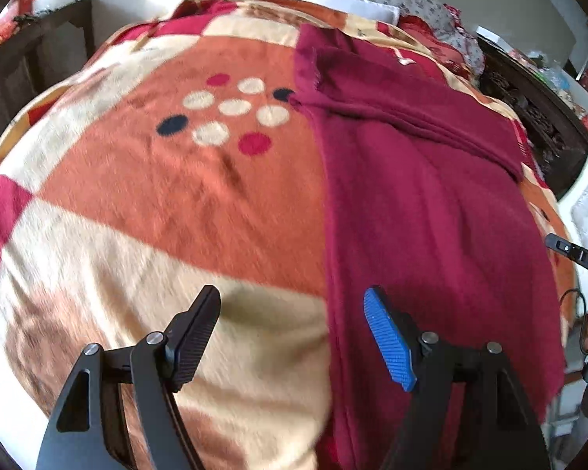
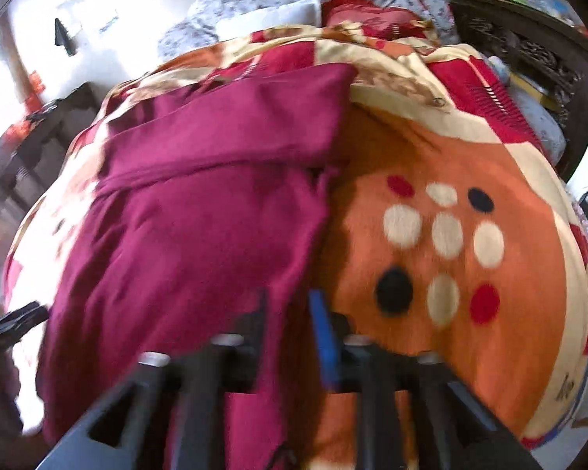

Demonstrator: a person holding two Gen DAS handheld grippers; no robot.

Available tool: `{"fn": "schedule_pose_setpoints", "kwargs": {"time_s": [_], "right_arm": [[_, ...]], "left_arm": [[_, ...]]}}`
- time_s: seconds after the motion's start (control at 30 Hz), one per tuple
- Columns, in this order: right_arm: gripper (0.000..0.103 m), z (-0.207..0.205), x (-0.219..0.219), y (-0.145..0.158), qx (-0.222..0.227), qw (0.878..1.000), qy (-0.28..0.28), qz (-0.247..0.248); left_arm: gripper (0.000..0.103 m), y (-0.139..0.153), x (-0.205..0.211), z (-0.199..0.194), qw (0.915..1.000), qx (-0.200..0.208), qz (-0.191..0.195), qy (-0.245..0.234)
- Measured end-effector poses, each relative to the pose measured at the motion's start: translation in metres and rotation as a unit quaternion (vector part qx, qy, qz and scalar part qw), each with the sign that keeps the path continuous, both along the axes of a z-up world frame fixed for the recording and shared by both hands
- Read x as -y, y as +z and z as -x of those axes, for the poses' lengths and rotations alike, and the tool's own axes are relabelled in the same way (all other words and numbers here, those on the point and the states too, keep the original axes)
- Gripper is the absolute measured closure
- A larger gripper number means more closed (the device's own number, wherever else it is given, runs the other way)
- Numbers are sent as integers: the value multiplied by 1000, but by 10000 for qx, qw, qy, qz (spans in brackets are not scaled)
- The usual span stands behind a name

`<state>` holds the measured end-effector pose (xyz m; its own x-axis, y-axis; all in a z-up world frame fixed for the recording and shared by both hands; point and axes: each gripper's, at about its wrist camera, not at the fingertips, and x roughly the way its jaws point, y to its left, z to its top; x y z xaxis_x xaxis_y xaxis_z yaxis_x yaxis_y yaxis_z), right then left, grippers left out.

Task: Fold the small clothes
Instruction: 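Move both open tools along the sweatshirt strip toward its hem end, then grasp the hem end of the maroon strip with both tools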

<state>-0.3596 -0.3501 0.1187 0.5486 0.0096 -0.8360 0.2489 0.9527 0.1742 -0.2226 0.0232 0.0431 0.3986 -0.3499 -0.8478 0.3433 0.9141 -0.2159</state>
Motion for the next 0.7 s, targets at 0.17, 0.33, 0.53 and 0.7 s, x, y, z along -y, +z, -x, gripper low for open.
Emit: {"fn": "schedule_pose_setpoints", "kwargs": {"time_s": [0.17, 0.33, 0.53, 0.7], "right_arm": [[35, 45, -11, 2, -42, 9996, 178, -212], [34, 83, -11, -19, -226, 9975, 57, -671], [34, 109, -19, -31, -27, 9931, 61, -1174], [33, 121, -17, -40, 181, 9842, 59, -1760]], "left_arm": [[28, -1, -1, 19, 9997, -113, -15, -207], [25, -1, -3, 34, 9989, -253, 30, -398], [17, -4, 1, 44, 9977, -415, 112, -525], [14, -5, 6, 49, 9970, -456, 96, -613]]}}
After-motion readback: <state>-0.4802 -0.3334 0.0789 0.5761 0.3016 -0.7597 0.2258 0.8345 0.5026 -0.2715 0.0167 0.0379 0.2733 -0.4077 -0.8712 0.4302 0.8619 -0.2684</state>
